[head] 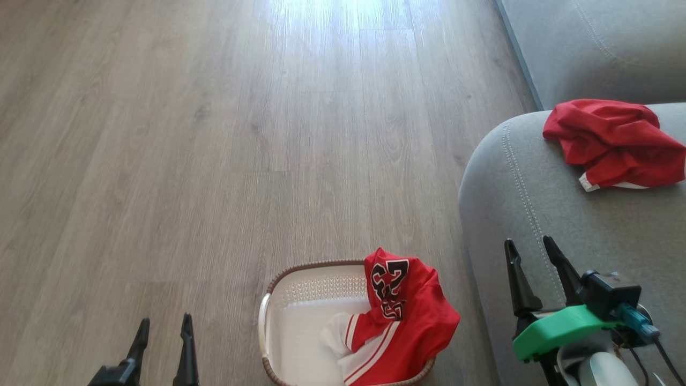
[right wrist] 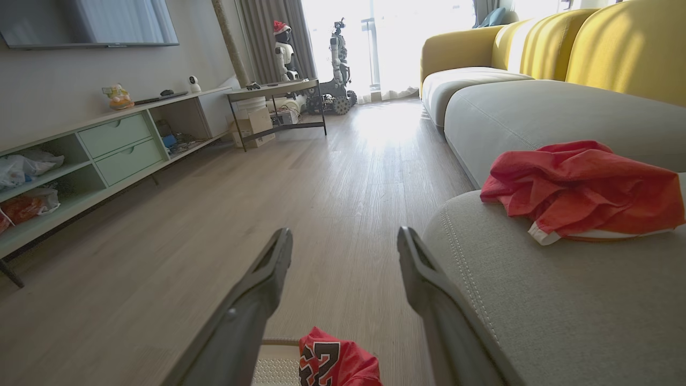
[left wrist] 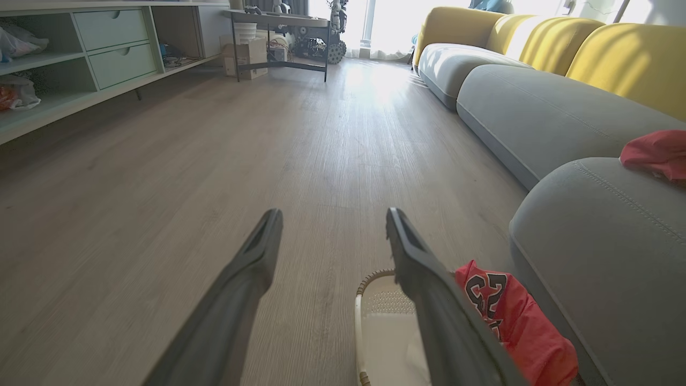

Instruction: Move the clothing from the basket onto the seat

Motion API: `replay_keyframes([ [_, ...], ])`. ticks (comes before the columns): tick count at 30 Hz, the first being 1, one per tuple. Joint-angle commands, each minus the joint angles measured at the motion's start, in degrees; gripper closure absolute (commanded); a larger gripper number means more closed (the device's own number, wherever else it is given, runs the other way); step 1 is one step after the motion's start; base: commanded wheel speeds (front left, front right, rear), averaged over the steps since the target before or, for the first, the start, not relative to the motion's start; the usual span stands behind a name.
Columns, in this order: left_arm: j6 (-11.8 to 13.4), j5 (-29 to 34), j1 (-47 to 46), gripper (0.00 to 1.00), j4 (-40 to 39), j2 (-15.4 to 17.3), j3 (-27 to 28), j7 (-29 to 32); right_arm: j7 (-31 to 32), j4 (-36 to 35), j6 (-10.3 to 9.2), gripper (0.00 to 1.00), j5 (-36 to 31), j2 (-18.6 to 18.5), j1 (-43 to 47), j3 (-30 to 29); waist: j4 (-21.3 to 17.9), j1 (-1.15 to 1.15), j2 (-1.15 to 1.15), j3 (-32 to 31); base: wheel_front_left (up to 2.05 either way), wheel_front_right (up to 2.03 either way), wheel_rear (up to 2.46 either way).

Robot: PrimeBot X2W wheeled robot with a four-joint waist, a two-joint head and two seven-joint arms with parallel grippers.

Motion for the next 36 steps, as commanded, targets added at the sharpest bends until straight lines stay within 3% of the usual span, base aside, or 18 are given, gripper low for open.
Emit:
replay_keyframes([
  [1,-0.2,0.9,-1.6,0.0,-1.3,0.4,2.8,-0.7,-0.1,-2.3,-0.02,0.0,0.0,0.1,-1.3,1.5,0.0,0.0,0.0,0.0,0.0,0.0,0.0],
  [36,-2.9,4.1,-2.2,0.0,-0.4,-2.1,5.7,-0.7,0.5,-1.7,-0.02,0.0,-1.1,0.1,-1.5,0.6,0.4,0.0,0.0,0.7,0.0,0.0,0.0],
])
